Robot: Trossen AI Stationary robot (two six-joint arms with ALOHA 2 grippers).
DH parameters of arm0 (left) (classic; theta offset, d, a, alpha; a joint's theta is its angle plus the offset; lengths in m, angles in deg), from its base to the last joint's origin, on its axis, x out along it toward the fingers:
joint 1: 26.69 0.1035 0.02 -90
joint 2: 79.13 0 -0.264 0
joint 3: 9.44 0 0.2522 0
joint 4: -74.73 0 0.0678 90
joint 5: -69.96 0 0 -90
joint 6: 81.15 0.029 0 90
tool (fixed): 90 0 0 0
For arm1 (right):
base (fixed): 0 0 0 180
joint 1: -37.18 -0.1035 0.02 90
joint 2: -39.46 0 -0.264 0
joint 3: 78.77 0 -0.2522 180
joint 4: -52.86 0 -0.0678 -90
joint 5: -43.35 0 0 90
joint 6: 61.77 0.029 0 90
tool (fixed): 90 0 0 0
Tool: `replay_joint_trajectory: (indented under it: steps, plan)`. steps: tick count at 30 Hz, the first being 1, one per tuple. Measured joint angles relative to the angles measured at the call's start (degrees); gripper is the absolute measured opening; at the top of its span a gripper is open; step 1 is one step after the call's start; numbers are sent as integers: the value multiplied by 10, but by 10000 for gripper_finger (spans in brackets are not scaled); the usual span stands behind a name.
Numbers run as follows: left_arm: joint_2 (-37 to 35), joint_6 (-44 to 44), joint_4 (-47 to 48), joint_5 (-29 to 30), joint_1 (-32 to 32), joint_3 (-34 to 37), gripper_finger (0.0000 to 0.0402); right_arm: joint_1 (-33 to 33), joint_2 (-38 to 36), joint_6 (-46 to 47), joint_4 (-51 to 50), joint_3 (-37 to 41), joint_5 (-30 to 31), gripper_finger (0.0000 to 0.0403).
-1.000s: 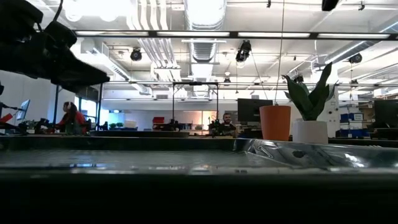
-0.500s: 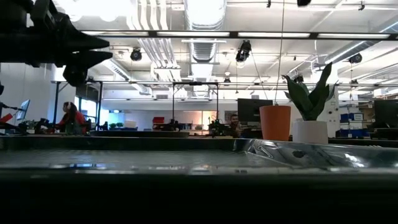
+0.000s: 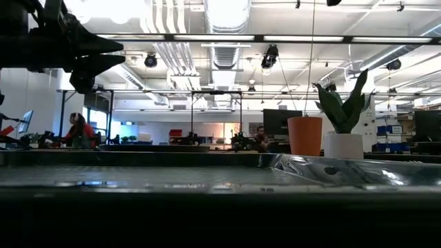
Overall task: Pick and place plate/cup/fork/spoon on tray
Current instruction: Put the orange cup on the top right of the black tray
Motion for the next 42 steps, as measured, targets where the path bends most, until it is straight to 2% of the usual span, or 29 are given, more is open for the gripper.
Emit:
replay_joint_trajectory:
  steps: [4,10,15,18,24,32,37,42]
  plan:
    - [0,-31,-1,9,0,0,130,0,0,-1,2,0,0,43]
    - [13,-17,7,72,0,-6,130,0,0,-3,1,0,0,43]
    - [46,19,14,75,0,-48,130,0,0,0,1,0,0,43]
    - [74,21,71,75,0,-87,130,0,0,0,2,0,0,43]
    - [144,21,258,96,0,-191,130,0,0,0,2,0,0,43]
    - [210,52,317,104,0,-290,132,0,0,26,-8,-9,32,45]
    - [220,92,326,104,0,-313,151,0,0,49,-102,-43,83,80]
    - [201,106,353,105,0,-335,167,0,14,121,-291,-113,134,126]
